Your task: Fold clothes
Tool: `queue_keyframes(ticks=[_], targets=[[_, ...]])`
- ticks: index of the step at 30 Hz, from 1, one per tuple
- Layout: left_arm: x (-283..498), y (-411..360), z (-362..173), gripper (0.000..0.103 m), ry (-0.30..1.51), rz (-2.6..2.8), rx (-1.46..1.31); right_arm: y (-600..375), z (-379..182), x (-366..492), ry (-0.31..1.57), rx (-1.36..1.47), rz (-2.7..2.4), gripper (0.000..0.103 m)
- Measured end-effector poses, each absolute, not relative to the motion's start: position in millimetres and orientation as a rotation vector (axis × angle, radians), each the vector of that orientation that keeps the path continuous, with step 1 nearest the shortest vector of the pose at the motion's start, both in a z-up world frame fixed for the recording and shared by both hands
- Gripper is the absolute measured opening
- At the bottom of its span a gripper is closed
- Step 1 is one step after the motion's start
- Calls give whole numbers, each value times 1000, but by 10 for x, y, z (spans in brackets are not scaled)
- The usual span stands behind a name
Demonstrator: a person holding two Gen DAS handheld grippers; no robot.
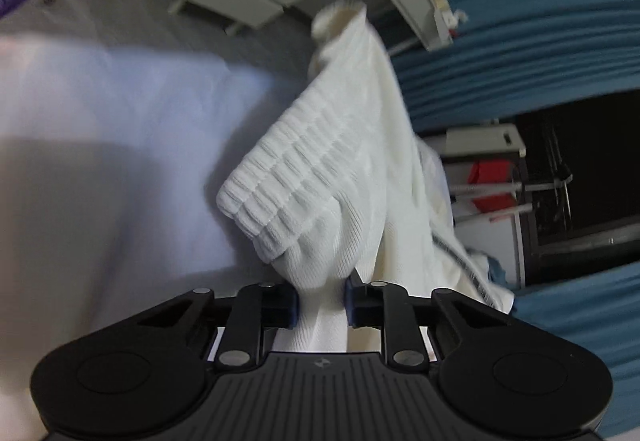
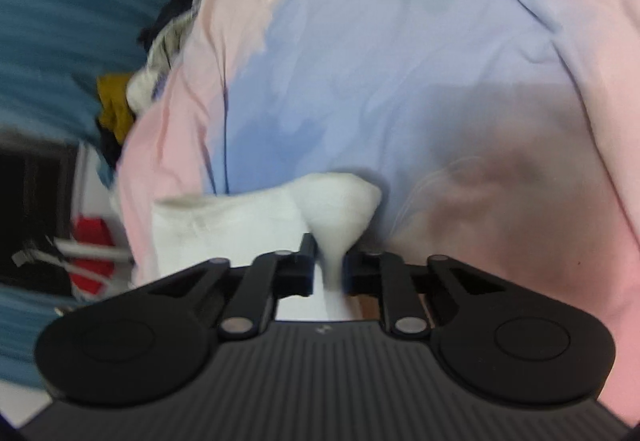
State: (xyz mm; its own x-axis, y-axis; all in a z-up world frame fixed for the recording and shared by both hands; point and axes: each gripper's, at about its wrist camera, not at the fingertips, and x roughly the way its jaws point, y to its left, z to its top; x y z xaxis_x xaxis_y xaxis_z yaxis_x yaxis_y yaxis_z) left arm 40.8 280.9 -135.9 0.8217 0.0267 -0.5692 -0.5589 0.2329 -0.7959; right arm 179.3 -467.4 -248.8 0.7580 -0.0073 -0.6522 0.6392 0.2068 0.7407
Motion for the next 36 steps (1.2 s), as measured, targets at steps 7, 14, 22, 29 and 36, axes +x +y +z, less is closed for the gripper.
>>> queue_keyframes(ticks=[7,14,22,29,36], targets=[[-83,3142,-647,15,486,471,-1179,-4792,-2203,1741,405,1235,-421,6],[-423,3333,-679,15,587,490,-1133,-4962,-1961,1530,320,1119,-569,6],[-649,3414,-862,19,665,511,-1103,-5131,-2571,1575,527,1267,-751,6],[-702,3296,-696,31,673,511,-992,-5063,-2468,1670,524,1179,-753,8],[-826,3110,-396,68,682,436,-879,-4864,-2214,1632,492,1023,-742,33]])
